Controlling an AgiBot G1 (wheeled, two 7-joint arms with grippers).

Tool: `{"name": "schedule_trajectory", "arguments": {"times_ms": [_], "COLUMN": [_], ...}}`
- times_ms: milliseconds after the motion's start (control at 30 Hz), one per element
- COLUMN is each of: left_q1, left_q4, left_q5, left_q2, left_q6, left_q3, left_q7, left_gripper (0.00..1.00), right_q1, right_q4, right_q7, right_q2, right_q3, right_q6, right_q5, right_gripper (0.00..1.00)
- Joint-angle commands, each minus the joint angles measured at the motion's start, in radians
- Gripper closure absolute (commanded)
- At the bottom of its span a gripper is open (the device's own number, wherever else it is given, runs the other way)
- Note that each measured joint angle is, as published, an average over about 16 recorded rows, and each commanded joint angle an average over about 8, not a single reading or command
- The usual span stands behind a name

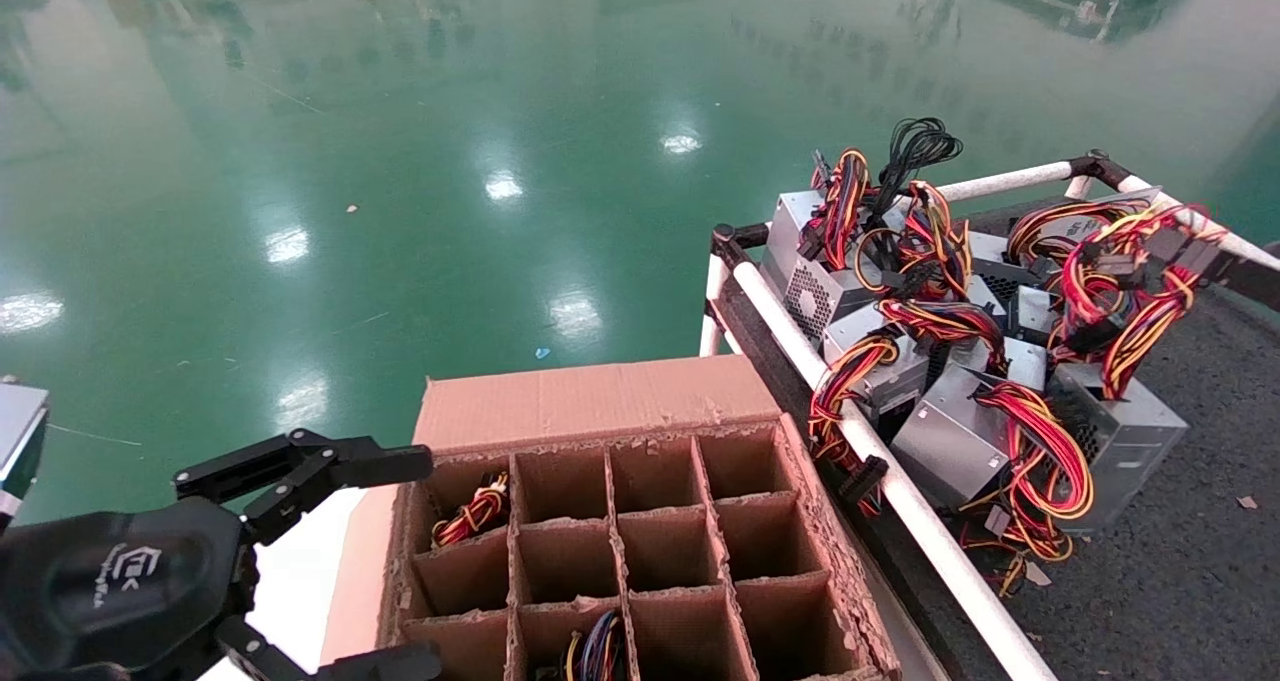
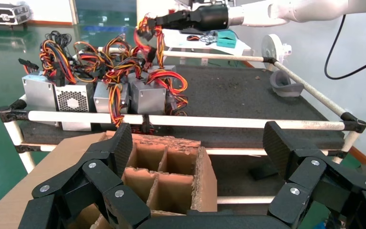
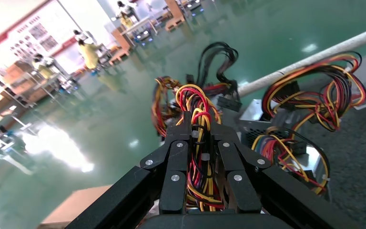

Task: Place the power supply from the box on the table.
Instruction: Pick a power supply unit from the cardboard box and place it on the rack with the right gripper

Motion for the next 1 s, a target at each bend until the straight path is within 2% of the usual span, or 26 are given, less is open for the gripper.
{"name": "schedule_trajectory", "arguments": {"times_ms": [33,267,300,333,533,567,600,1000], "left_q1": [0.000,0.000,0.000,0.000,0.000,0.000,0.000,0.000], "left_q4": [0.000,0.000,0.000,0.000,0.000,0.000,0.000,0.000], "left_q5": [0.000,0.000,0.000,0.000,0.000,0.000,0.000,0.000], "left_q2": [0.000,0.000,0.000,0.000,0.000,0.000,0.000,0.000], "left_q6": [0.000,0.000,0.000,0.000,0.000,0.000,0.000,0.000], "left_q3": [0.000,0.000,0.000,0.000,0.000,0.000,0.000,0.000], "left_q7": [0.000,0.000,0.000,0.000,0.000,0.000,0.000,0.000], "left_gripper": [0.00,0.00,0.00,0.00,0.00,0.00,0.00,0.00], "right_q1": [-0.003,-0.018,-0.019,-0.019,-0.021,-0.021,-0.021,-0.020], "right_q4": [0.001,0.004,0.004,0.004,0.007,0.008,0.009,0.007], "right_q7": [-0.017,-0.051,-0.052,-0.053,-0.057,-0.058,-0.058,-0.056], "right_q2": [-0.011,-0.028,-0.029,-0.029,-0.031,-0.031,-0.031,-0.030], "right_q3": [-0.002,-0.006,-0.006,-0.006,-0.009,-0.010,-0.010,-0.009], "right_q6": [0.023,0.017,0.012,0.009,-0.001,-0.001,-0.001,-0.002], "right_q5": [-0.003,-0.009,-0.009,-0.009,-0.013,-0.013,-0.014,-0.014], "right_gripper": [1.00,1.00,0.97,0.90,0.15,0.05,0.00,0.00]}}
